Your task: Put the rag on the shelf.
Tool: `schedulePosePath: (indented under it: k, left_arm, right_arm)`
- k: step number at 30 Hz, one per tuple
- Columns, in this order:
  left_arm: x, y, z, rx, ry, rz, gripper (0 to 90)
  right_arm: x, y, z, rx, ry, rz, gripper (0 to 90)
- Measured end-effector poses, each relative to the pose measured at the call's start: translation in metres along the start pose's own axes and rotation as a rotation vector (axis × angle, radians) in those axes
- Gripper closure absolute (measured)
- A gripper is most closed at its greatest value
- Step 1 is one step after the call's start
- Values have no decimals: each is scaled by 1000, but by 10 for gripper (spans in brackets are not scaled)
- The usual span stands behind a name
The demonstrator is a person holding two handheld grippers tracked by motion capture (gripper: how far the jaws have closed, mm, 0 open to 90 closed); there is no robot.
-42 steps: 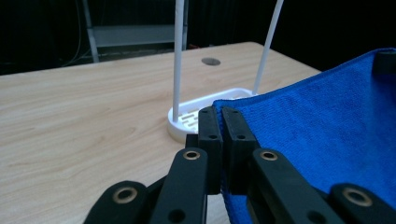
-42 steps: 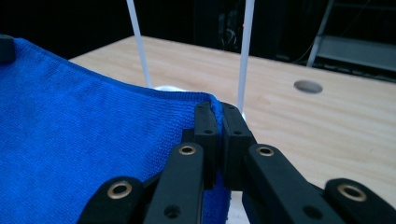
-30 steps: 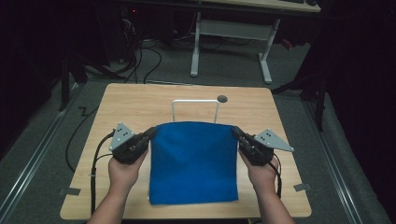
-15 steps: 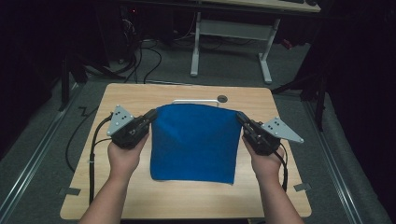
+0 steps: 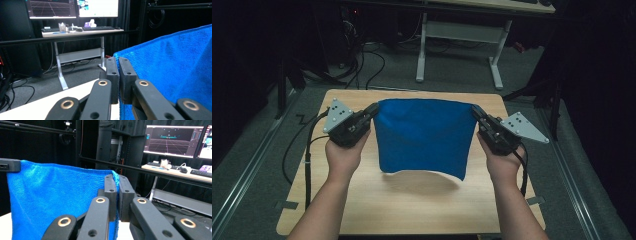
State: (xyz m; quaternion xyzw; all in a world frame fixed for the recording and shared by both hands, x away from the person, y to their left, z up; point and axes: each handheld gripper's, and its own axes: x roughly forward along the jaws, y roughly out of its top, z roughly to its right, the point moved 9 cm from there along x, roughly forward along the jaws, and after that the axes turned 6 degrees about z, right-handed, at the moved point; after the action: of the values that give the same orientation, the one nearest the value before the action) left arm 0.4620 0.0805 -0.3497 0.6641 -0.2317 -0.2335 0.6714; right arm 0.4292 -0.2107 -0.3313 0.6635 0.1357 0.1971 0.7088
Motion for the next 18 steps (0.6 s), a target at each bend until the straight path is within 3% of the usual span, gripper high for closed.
schedulePosePath:
  k: [10,12,18]
  left_arm:
    - [18,14,-16,45,15,1,877]
    - [23,15,-21,53,26,3,877]
    - [45,18,-38,76,52,-17,877]
  right_arm:
    - [16,7,11,20,-2,-9,883]
    - [25,5,17,44,-2,-17,883]
    - [43,2,30,55,-14,-36,883]
